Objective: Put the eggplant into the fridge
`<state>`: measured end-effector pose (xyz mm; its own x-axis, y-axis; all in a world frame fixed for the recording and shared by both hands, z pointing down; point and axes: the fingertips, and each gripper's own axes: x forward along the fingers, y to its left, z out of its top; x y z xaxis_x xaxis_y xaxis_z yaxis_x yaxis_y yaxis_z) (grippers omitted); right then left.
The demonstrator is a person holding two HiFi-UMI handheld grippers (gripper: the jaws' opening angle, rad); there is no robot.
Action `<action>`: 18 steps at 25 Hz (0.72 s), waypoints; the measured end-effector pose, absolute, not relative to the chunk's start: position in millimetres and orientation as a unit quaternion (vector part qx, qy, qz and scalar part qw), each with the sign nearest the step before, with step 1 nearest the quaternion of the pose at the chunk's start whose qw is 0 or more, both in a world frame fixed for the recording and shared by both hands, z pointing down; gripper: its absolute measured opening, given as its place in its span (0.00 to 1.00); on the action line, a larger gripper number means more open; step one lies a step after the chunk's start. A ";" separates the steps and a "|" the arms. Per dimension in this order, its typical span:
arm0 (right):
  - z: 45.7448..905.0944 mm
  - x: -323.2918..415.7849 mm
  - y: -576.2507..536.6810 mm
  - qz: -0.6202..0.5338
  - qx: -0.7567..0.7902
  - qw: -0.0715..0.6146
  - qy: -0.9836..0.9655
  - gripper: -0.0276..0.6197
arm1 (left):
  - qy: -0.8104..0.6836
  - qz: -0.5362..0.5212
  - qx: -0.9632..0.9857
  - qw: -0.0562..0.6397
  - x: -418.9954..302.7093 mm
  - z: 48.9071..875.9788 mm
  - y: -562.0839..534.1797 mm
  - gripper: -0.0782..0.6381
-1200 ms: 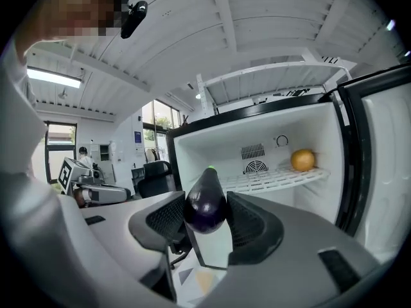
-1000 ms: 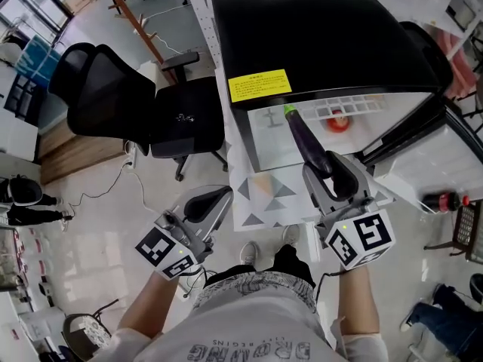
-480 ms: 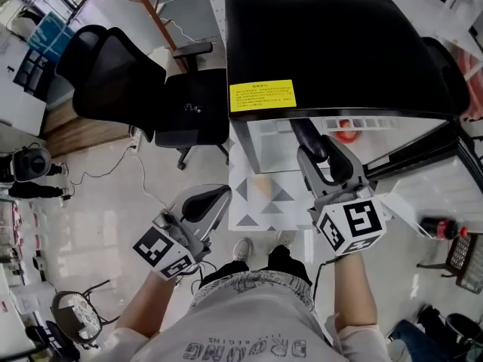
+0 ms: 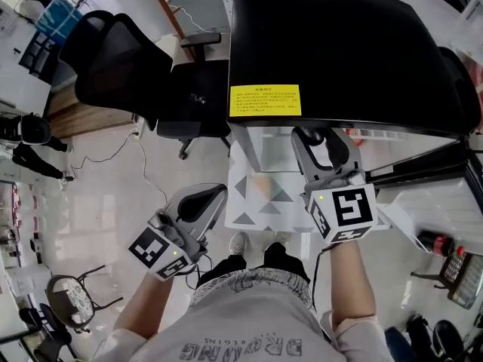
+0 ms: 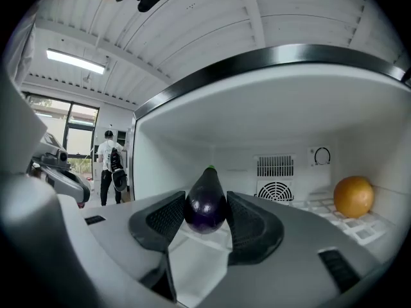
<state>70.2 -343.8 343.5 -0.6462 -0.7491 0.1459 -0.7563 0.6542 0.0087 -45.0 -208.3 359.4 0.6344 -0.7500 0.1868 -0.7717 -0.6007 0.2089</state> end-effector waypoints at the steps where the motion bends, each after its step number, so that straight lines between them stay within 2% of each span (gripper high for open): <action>1: 343.9 68.2 -346.0 0.021 0.415 0.071 -0.907 0.35 | -0.427 0.040 0.893 0.136 -45.4 359.7 -208.2 0.12; 12: 354.5 52.1 -360.9 -0.009 0.418 0.093 -0.904 0.35 | -0.444 0.040 0.883 0.144 -53.8 367.5 -205.3 0.12; 18: 356.3 40.4 -363.2 -0.054 0.424 0.135 -0.894 0.35 | -0.451 0.037 0.879 0.151 -61.2 373.3 -202.5 0.12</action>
<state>40.4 -363.2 356.3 -0.6035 -0.7732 0.1948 -0.7441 0.6339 0.2109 -61.2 -202.5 373.3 0.5911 -0.7811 0.2010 -0.8034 -0.5482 0.2322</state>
